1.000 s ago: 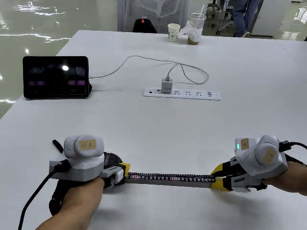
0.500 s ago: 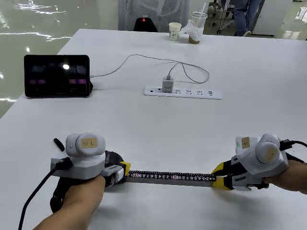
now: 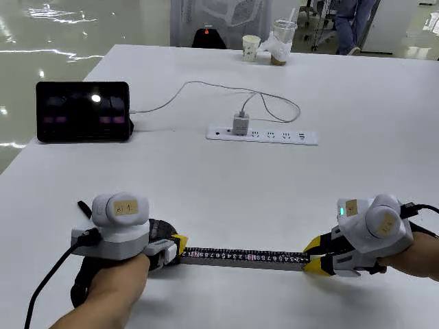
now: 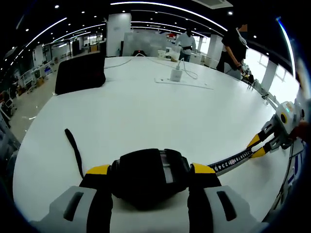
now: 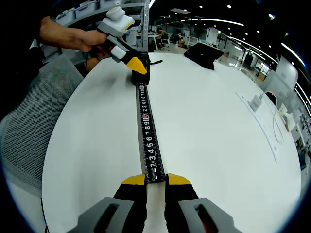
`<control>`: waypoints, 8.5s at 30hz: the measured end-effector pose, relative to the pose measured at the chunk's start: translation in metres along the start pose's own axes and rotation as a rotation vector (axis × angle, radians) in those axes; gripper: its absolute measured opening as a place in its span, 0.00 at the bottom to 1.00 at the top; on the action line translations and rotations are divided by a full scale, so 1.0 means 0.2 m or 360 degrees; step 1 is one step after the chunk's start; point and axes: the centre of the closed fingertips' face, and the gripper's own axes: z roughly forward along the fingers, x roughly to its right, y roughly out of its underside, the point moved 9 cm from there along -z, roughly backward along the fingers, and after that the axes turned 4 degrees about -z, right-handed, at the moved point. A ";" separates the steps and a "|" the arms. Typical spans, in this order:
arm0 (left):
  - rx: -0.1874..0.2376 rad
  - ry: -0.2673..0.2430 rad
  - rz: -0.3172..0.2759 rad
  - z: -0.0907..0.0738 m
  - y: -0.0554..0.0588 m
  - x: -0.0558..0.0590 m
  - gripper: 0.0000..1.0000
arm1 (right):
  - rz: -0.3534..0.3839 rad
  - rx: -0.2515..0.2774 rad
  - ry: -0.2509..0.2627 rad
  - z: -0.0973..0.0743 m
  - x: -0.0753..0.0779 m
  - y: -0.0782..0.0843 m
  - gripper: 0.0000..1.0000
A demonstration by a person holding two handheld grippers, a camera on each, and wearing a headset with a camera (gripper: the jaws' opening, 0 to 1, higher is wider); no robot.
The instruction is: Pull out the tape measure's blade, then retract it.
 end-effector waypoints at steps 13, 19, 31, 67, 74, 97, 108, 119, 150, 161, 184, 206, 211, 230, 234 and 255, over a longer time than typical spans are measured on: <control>-0.0009 0.0016 -0.0020 0.01 0.00 -0.01 0.57 | -0.0004 0.0008 -0.0009 0.02 0.00 -0.02 0.10; -0.0010 0.0022 -0.0023 0.01 0.00 -0.01 0.57 | -0.0005 0.0009 -0.0010 0.02 0.00 -0.03 0.10; -0.0015 0.0030 -0.0029 0.01 0.00 -0.01 0.57 | -0.0013 0.0005 -0.0013 0.03 0.00 -0.04 0.10; -0.0022 0.0055 -0.0045 0.00 0.00 -0.02 0.57 | -0.0023 0.0072 -0.0041 0.15 -0.01 -0.20 0.10; -0.0025 0.0059 -0.0046 0.00 -0.01 -0.02 0.57 | -0.0022 0.0084 -0.0046 0.17 -0.01 -0.22 0.10; -0.0033 0.0075 -0.0048 0.00 -0.01 -0.03 0.57 | -0.0036 0.0119 -0.0057 0.23 -0.02 -0.30 0.10; -0.0037 0.0081 -0.0052 0.00 -0.01 -0.03 0.57 | -0.0042 0.0126 -0.0063 0.25 -0.02 -0.33 0.10; -0.0043 0.0089 -0.0057 0.00 -0.01 -0.03 0.58 | -0.0050 0.0137 -0.0069 0.27 -0.02 -0.36 0.10; -0.0048 0.0108 -0.0064 0.00 -0.01 -0.04 0.58 | -0.0059 0.0178 -0.0091 0.35 -0.03 -0.47 0.10; -0.0046 0.0116 -0.0067 -0.01 -0.01 -0.04 0.58 | -0.0071 0.0194 -0.0098 0.39 -0.03 -0.52 0.10; -0.0052 0.0122 -0.0066 0.00 -0.01 -0.04 0.58 | -0.0086 0.0220 -0.0114 0.46 -0.04 -0.61 0.11; -0.0053 0.0122 -0.0097 -0.01 -0.02 -0.05 0.58 | -0.0104 0.0250 -0.0135 0.55 -0.04 -0.72 0.11; -0.0053 0.0120 -0.0099 -0.01 -0.01 -0.05 0.58 | -0.0098 0.0263 -0.0140 0.57 -0.05 -0.74 0.11; -0.0050 0.0120 -0.0111 -0.01 -0.01 -0.05 0.58 | -0.0131 0.0268 -0.0128 0.62 -0.06 -0.80 0.11; -0.0050 0.0120 -0.0104 -0.01 -0.01 -0.05 0.58 | -0.0137 0.0261 -0.0129 0.62 -0.06 -0.80 0.11; -0.0042 0.0131 -0.0073 -0.01 -0.01 -0.04 0.60 | -0.0153 0.0250 -0.0133 0.63 -0.07 -0.81 0.12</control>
